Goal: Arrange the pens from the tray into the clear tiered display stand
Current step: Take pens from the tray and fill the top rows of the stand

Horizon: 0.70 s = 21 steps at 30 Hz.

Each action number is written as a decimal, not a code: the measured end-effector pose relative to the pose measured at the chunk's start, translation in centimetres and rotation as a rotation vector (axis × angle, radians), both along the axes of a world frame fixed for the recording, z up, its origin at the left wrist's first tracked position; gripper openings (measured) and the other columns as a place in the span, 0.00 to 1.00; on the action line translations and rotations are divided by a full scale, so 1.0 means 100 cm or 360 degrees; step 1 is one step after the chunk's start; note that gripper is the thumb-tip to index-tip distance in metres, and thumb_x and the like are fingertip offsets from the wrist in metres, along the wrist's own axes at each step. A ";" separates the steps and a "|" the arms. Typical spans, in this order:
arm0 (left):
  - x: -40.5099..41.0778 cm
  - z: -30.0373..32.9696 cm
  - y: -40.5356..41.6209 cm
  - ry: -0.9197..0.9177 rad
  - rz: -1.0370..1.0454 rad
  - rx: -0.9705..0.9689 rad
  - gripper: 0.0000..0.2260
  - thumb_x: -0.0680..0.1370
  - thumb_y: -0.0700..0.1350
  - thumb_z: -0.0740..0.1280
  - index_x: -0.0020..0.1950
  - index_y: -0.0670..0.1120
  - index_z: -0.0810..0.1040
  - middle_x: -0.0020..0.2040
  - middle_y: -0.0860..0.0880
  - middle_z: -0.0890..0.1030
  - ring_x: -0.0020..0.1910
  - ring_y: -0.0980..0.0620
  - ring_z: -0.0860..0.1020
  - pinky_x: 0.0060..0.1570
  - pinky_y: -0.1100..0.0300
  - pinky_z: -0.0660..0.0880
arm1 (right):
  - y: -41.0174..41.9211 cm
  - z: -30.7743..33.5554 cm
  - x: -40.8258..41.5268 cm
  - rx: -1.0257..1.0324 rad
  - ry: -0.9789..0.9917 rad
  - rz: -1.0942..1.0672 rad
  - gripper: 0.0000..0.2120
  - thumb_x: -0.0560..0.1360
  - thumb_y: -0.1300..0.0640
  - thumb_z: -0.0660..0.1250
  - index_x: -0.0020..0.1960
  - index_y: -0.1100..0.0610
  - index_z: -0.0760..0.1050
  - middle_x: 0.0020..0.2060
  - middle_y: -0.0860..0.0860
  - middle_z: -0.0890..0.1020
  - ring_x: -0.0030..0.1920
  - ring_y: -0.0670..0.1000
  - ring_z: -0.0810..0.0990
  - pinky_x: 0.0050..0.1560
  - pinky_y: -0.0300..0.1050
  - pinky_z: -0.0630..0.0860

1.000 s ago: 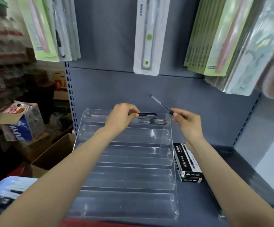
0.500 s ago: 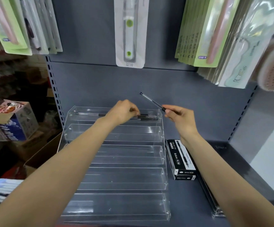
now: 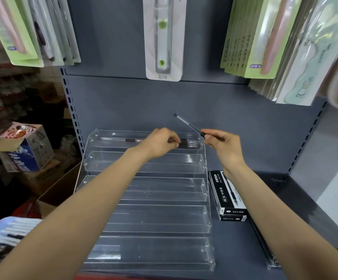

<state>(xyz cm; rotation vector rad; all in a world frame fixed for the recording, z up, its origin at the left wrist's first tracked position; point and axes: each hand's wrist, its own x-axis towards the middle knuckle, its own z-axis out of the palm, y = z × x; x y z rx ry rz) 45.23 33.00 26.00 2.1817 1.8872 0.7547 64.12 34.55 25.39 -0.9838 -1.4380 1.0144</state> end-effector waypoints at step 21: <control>-0.182 0.007 -0.090 -0.0105 0.0575 0.0109 0.22 0.75 0.48 0.69 0.67 0.42 0.72 0.65 0.43 0.75 0.63 0.45 0.74 0.61 0.57 0.69 | -0.014 0.022 -0.162 0.0478 -0.1100 0.0093 0.06 0.74 0.62 0.69 0.49 0.60 0.83 0.47 0.55 0.84 0.51 0.51 0.80 0.50 0.33 0.69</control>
